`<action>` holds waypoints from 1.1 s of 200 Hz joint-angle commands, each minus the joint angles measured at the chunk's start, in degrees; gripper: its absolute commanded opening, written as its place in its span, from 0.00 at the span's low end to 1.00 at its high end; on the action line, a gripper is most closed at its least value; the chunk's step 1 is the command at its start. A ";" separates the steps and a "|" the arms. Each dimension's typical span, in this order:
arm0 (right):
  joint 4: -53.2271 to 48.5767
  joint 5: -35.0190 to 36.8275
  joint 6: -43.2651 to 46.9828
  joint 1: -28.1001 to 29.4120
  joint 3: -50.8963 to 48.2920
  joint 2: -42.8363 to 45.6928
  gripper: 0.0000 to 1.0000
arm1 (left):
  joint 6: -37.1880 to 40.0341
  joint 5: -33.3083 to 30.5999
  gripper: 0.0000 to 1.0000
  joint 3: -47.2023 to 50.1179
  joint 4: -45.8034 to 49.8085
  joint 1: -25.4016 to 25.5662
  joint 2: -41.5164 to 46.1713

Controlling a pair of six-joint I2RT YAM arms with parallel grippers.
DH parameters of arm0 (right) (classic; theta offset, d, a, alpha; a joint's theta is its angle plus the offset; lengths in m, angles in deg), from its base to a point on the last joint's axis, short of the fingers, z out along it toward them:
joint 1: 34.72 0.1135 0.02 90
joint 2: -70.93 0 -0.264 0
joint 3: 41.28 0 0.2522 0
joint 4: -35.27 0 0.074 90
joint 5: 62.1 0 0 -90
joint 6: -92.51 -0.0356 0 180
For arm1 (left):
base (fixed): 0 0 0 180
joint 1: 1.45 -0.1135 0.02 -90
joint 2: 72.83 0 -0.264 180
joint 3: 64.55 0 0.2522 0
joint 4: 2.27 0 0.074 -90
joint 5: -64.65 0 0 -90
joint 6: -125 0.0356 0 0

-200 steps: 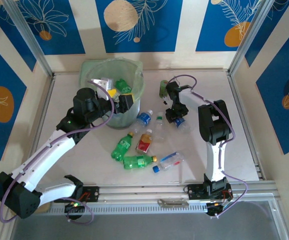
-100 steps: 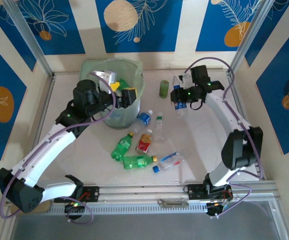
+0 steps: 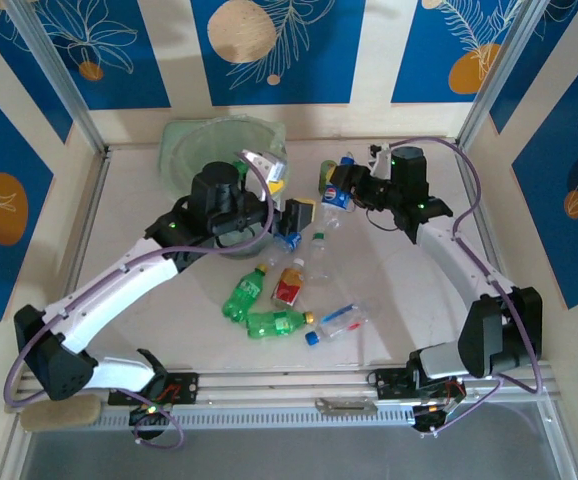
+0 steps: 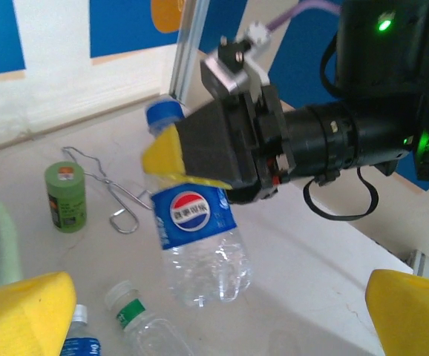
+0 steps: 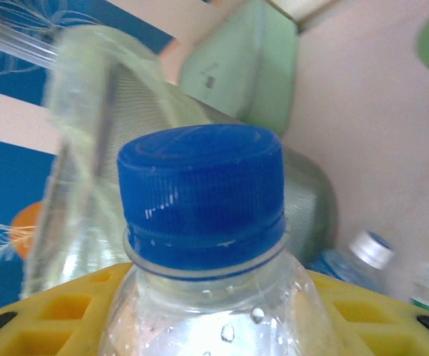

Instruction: Put the plastic bottles in the bin

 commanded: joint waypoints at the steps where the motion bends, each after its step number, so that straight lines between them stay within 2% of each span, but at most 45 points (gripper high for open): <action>1: 11.98 0.62 -6.13 2.48 -0.20 4.40 0.41 | -0.98 -0.22 1.00 -1.59 -1.25 1.71 -2.22; 60: 19.25 3.07 -5.58 8.48 -2.19 8.90 0.41 | 0.39 -3.86 1.00 -3.60 -0.43 2.37 -4.71; 110: 18.33 5.44 -0.62 12.90 -1.76 10.47 0.41 | -0.01 -2.27 1.00 -4.06 -1.92 2.43 -5.25; 133: 19.01 6.13 -0.41 13.40 -2.37 10.71 0.41 | -0.13 -2.14 0.93 -3.41 -2.29 2.43 -4.86; 172: 19.12 6.50 -0.45 13.75 -2.64 10.78 0.41 | 0.09 -1.96 0.71 -2.34 -3.09 2.33 -4.06; 195: 18.85 6.57 -0.51 13.75 -2.64 10.65 0.41 | 0.17 -2.13 0.63 -2.02 -3.53 2.27 -3.87; 220: 18.44 6.96 -0.44 13.75 -2.53 10.65 0.45 | 0.21 -2.39 0.60 -1.56 -4.12 2.28 -3.68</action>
